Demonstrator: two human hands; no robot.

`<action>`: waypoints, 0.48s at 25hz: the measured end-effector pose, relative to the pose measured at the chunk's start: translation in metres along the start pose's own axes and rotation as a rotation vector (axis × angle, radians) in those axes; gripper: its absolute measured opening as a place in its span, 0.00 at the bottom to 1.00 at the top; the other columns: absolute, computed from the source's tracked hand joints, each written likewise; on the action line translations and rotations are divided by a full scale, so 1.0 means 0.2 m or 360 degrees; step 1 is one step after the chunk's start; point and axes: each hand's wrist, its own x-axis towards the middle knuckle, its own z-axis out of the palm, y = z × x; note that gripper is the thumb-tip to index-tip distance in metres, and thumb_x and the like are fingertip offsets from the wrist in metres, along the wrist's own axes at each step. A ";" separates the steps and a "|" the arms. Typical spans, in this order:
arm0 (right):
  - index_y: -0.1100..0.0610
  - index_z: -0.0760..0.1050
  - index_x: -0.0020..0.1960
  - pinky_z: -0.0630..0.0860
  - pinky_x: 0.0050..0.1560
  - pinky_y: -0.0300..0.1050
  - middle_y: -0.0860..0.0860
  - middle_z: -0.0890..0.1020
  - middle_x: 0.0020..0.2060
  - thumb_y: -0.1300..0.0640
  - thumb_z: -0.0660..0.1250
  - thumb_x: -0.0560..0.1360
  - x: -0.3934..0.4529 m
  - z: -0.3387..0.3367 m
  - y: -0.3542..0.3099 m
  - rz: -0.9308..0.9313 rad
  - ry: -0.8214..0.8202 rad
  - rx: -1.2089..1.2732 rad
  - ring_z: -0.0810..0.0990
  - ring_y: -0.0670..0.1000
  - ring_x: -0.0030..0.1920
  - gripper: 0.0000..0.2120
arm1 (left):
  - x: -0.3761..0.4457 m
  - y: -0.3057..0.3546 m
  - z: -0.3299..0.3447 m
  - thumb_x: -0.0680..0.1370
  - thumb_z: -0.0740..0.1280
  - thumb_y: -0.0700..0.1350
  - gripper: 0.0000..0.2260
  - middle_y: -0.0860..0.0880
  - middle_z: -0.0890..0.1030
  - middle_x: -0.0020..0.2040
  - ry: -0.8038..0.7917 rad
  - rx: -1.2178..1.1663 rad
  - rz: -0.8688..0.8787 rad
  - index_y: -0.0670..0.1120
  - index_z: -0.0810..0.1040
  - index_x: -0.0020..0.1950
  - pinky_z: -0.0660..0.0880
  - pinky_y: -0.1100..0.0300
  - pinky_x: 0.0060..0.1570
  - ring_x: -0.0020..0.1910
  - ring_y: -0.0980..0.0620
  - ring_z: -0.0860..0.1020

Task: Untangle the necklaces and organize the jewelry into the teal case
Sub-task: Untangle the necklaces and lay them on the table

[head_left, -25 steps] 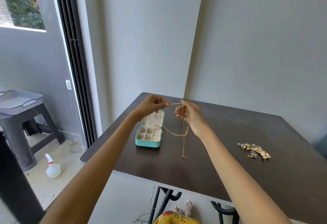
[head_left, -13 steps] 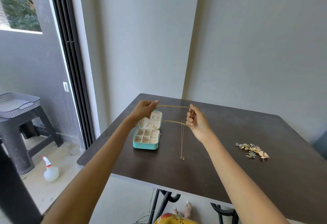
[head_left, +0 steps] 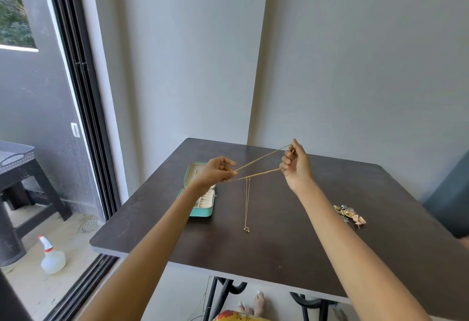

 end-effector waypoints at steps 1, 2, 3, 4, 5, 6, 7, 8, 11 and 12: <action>0.54 0.68 0.34 0.60 0.19 0.34 0.46 0.70 0.22 0.52 0.63 0.77 0.00 -0.01 -0.01 -0.0018 0.0000 -0.0005 0.65 0.43 0.20 0.14 | 0.00 0.00 0.02 0.74 0.70 0.36 0.10 0.47 0.79 0.36 0.0035 0.0010 0.0001 0.41 0.74 0.53 0.69 0.71 0.28 0.27 0.61 0.75; 0.54 0.67 0.33 0.60 0.20 0.35 0.46 0.69 0.23 0.54 0.63 0.77 0.00 -0.01 -0.02 -0.0032 0.0010 -0.0001 0.64 0.44 0.20 0.14 | 0.00 0.00 0.05 0.74 0.70 0.36 0.10 0.46 0.80 0.38 0.0052 0.0008 -0.0011 0.41 0.74 0.53 0.69 0.72 0.28 0.26 0.61 0.76; 0.54 0.66 0.33 0.60 0.20 0.35 0.47 0.69 0.24 0.55 0.62 0.77 -0.01 -0.02 -0.03 -0.0038 0.0027 0.0011 0.64 0.44 0.20 0.14 | 0.00 0.00 0.07 0.74 0.69 0.36 0.09 0.46 0.82 0.40 0.0061 -0.0003 -0.0026 0.41 0.74 0.53 0.69 0.72 0.27 0.26 0.61 0.77; 0.53 0.65 0.33 0.60 0.20 0.35 0.47 0.69 0.24 0.55 0.61 0.76 -0.01 -0.04 -0.03 -0.0032 0.0038 0.0027 0.64 0.45 0.21 0.14 | 0.00 0.00 0.09 0.75 0.68 0.36 0.09 0.45 0.83 0.41 0.0077 -0.0011 -0.0039 0.41 0.73 0.53 0.70 0.72 0.27 0.26 0.61 0.77; 0.53 0.64 0.32 0.60 0.20 0.35 0.47 0.69 0.25 0.56 0.60 0.76 -0.02 -0.05 -0.02 -0.0011 0.0034 0.0027 0.65 0.45 0.21 0.14 | 0.00 0.00 0.11 0.76 0.67 0.37 0.08 0.45 0.84 0.43 0.0104 -0.0011 -0.0040 0.41 0.73 0.53 0.70 0.72 0.27 0.25 0.60 0.76; 0.53 0.63 0.32 0.60 0.20 0.35 0.48 0.70 0.25 0.55 0.59 0.76 -0.02 -0.07 -0.01 0.0027 0.0014 -0.0020 0.66 0.45 0.20 0.14 | 0.00 0.00 0.13 0.76 0.67 0.37 0.07 0.44 0.84 0.44 0.0135 0.0003 -0.0017 0.41 0.73 0.53 0.70 0.71 0.27 0.24 0.60 0.76; 0.54 0.63 0.32 0.59 0.19 0.34 0.48 0.71 0.24 0.54 0.58 0.77 -0.04 -0.08 -0.01 0.0074 -0.0014 -0.0132 0.66 0.45 0.20 0.15 | 0.01 0.01 0.16 0.77 0.67 0.38 0.06 0.45 0.84 0.45 0.0157 0.0028 0.0030 0.41 0.72 0.52 0.70 0.71 0.27 0.24 0.60 0.75; 0.54 0.64 0.32 0.57 0.18 0.34 0.49 0.72 0.24 0.53 0.59 0.77 -0.05 -0.09 0.00 0.0114 -0.0035 -0.0333 0.66 0.45 0.19 0.15 | 0.02 0.03 0.19 0.77 0.67 0.38 0.05 0.46 0.84 0.45 0.0163 0.0059 0.0091 0.42 0.72 0.50 0.71 0.70 0.27 0.24 0.59 0.75; 0.56 0.68 0.41 0.55 0.19 0.35 0.50 0.74 0.27 0.51 0.63 0.77 -0.08 -0.11 0.05 0.0097 -0.0075 -0.1336 0.63 0.43 0.19 0.10 | 0.06 0.10 0.29 0.75 0.70 0.41 0.05 0.46 0.85 0.44 0.0154 0.0136 0.0220 0.43 0.75 0.46 0.76 0.61 0.36 0.32 0.52 0.79; 0.55 0.69 0.46 0.55 0.19 0.35 0.50 0.74 0.28 0.51 0.64 0.76 -0.08 -0.11 0.06 0.0090 -0.0100 -0.1564 0.62 0.43 0.19 0.08 | 0.08 0.13 0.31 0.74 0.71 0.42 0.04 0.46 0.85 0.43 0.0165 0.0151 0.0235 0.44 0.77 0.45 0.76 0.58 0.38 0.33 0.50 0.79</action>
